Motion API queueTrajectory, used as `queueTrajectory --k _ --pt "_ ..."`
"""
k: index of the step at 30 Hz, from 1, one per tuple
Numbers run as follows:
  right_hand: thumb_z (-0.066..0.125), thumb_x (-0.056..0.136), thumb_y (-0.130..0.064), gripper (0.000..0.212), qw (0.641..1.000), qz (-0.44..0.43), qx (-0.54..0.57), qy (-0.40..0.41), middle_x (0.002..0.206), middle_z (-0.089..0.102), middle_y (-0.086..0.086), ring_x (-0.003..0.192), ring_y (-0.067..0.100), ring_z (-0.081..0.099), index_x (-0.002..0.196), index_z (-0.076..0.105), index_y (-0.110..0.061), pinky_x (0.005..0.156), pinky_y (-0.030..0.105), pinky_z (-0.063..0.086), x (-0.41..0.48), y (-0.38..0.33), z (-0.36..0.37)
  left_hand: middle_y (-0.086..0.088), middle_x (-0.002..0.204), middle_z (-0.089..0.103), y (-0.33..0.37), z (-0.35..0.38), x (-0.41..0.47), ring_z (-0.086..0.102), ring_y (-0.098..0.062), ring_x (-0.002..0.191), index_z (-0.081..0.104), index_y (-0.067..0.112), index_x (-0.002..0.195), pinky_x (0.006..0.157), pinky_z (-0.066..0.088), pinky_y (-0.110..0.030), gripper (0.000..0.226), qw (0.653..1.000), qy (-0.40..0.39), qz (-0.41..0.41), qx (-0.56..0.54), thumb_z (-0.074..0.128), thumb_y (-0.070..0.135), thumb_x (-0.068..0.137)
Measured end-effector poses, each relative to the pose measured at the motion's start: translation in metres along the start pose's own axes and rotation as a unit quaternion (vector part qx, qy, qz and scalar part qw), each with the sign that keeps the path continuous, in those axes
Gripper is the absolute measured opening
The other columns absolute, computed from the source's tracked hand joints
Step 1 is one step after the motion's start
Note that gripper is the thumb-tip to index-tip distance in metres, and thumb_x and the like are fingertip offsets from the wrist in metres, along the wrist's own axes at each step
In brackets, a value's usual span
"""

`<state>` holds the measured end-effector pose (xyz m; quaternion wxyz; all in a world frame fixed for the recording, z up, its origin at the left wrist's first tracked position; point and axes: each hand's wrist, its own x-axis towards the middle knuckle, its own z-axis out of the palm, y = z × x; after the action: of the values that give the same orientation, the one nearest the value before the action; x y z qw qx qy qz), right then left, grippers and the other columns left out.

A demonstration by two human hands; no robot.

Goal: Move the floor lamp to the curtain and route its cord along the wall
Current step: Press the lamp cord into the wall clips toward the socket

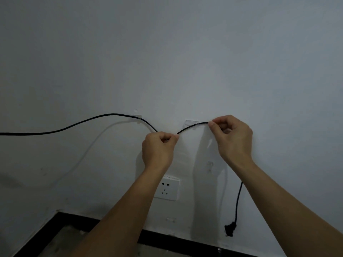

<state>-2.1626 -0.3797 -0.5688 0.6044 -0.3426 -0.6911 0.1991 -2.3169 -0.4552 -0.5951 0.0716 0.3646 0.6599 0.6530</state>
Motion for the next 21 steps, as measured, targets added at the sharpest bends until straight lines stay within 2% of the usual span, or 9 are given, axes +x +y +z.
queueTrajectory --k 2,4,6,8,14,16,18,19,21 --pt "0.07 0.087 -0.026 0.006 1.0 0.015 0.011 -0.016 0.068 0.067 -0.012 0.062 0.006 0.062 0.081 0.07 -0.026 0.063 0.027 0.052 -0.009 0.01 -0.005 0.005 0.075 0.071 -0.001 -0.001 0.0 0.067 -0.011 0.076 0.077 0.017 0.086 0.074 0.054 -0.027 0.013 1.0 -0.017 0.013 -0.017 0.07 0.026 0.081" --pt "0.068 0.089 -0.022 0.01 0.999 0.02 0.027 -0.033 0.067 0.068 -0.013 0.057 0.006 0.06 0.082 0.07 -0.03 0.058 0.024 0.051 -0.02 0.02 -0.01 0.001 0.082 0.071 -0.004 -0.002 0.001 0.066 -0.011 0.079 0.075 0.015 0.096 0.076 0.052 -0.023 0.016 0.998 -0.035 0.037 -0.037 0.067 0.017 0.083" --pt "0.066 0.091 -0.019 0.017 0.998 0.021 0.039 -0.043 0.066 0.069 -0.015 0.053 0.003 0.059 0.085 0.069 -0.034 0.054 0.017 0.05 -0.03 0.029 -0.017 0.002 0.077 0.066 -0.007 -0.004 0.002 0.059 -0.002 0.068 0.072 0.015 0.104 0.067 0.048 -0.014 0.021 0.995 -0.041 0.063 -0.059 0.064 0.01 0.084" --pt "0.066 0.091 -0.017 0.017 0.997 0.036 0.039 -0.05 0.067 0.069 -0.014 0.054 0.003 0.061 0.087 0.069 -0.033 0.055 0.017 0.052 -0.039 0.038 -0.021 0.007 0.067 0.054 -0.01 -0.005 0.003 0.048 0.002 0.054 0.068 0.016 0.111 0.057 0.042 -0.006 0.029 0.994 -0.032 0.079 -0.068 0.062 0.005 0.085" --pt "0.068 0.09 -0.023 0.01 0.99 0.045 -0.07 -0.117 0.069 0.071 -0.007 0.065 0.01 0.068 0.081 0.071 -0.025 0.065 0.025 0.055 -0.054 0.057 -0.027 0.005 0.074 0.052 -0.03 -0.011 -0.011 0.048 -0.002 0.059 0.049 0.029 0.133 0.061 0.047 -0.01 0.053 0.992 -0.047 0.109 -0.03 0.058 0.006 0.086" --pt "0.07 0.088 -0.027 0.012 0.986 0.029 -0.101 -0.13 0.07 0.07 -0.006 0.067 0.008 0.066 0.079 0.074 -0.02 0.064 0.022 0.051 -0.052 0.056 -0.027 0.006 0.075 0.054 -0.039 -0.011 -0.02 0.049 -0.003 0.059 0.051 0.027 0.129 0.061 0.048 -0.011 0.049 0.993 -0.055 0.104 -0.007 0.058 0.006 0.086" --pt "0.07 0.087 -0.03 0.016 0.98 0.017 -0.137 -0.145 0.071 0.07 -0.006 0.067 0.006 0.064 0.078 0.076 -0.017 0.064 0.02 0.05 -0.051 0.053 -0.027 0.003 0.073 0.055 -0.049 -0.007 -0.03 0.05 -0.007 0.061 0.061 0.019 0.114 0.063 0.05 -0.024 0.033 0.993 -0.081 0.08 0.012 0.059 0.004 0.085" --pt "0.07 0.087 -0.031 0.018 0.977 0.023 -0.144 -0.154 0.069 0.07 -0.006 0.064 0.006 0.064 0.077 0.076 -0.018 0.062 0.02 0.05 -0.051 0.051 -0.026 0.0 0.073 0.056 -0.054 -0.003 -0.036 0.051 -0.011 0.063 0.065 0.015 0.107 0.065 0.051 -0.031 0.025 0.992 -0.107 0.059 0.017 0.059 0.003 0.085" --pt "0.069 0.088 -0.028 0.019 0.977 0.068 -0.113 -0.168 0.063 0.071 -0.006 0.057 0.007 0.065 0.073 0.075 -0.019 0.058 0.021 0.053 -0.049 0.048 -0.027 -0.006 0.077 0.06 -0.065 0.006 -0.047 0.054 -0.017 0.069 0.068 0.007 0.1 0.065 0.051 -0.033 0.017 0.984 -0.178 0.005 0.011 0.062 0.003 0.084"
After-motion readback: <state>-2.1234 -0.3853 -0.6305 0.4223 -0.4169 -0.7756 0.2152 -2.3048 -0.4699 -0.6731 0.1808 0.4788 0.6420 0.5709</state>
